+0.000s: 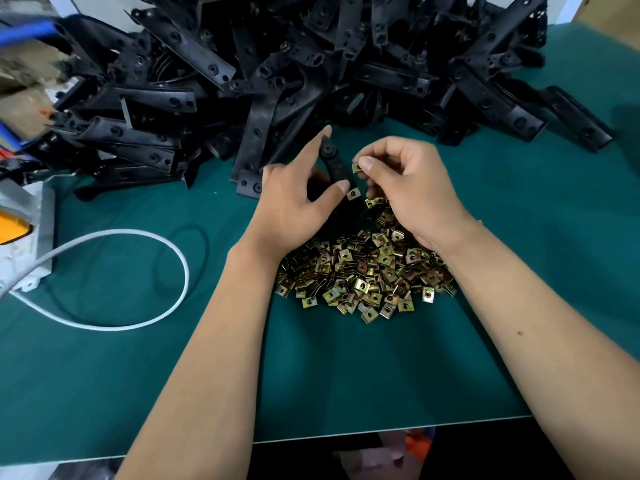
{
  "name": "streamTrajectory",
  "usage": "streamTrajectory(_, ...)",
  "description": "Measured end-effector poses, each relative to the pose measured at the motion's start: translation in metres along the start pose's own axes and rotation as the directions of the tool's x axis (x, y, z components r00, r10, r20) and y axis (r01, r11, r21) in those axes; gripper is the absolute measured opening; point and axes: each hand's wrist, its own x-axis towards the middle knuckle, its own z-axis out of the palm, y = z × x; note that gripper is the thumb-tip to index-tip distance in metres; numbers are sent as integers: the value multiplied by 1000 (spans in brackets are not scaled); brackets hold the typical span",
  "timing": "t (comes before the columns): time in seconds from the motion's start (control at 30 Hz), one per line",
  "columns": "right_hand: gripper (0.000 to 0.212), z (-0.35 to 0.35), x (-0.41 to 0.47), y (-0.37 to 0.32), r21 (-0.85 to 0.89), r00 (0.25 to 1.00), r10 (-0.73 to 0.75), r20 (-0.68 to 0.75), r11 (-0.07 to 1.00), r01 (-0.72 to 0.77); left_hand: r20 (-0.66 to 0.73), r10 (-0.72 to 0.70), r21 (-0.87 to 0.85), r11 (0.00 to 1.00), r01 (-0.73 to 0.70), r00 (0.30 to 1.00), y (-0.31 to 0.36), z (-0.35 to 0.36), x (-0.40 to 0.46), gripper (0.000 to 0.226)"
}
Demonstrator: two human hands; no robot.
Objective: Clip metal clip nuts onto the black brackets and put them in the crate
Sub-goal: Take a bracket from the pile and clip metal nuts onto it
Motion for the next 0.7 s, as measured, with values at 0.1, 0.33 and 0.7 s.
streamTrajectory(0.1, 12, 0, 0, 0, -19, 999, -39, -23, 999, 39, 4, 23, 16, 1000, -23, 1000, 2, 1, 1, 75)
streamTrajectory(0.33, 19, 0, -1, -1, -31, 998, -54, -26, 998, 53, -1, 58, 53, 997, -58, 998, 3, 1, 1, 74)
streamTrajectory(0.7, 10, 0, 0, 0, 91, 996, 12, -87, 996, -4, -4, 95, 92, 991, -94, 995, 3, 4, 3, 76)
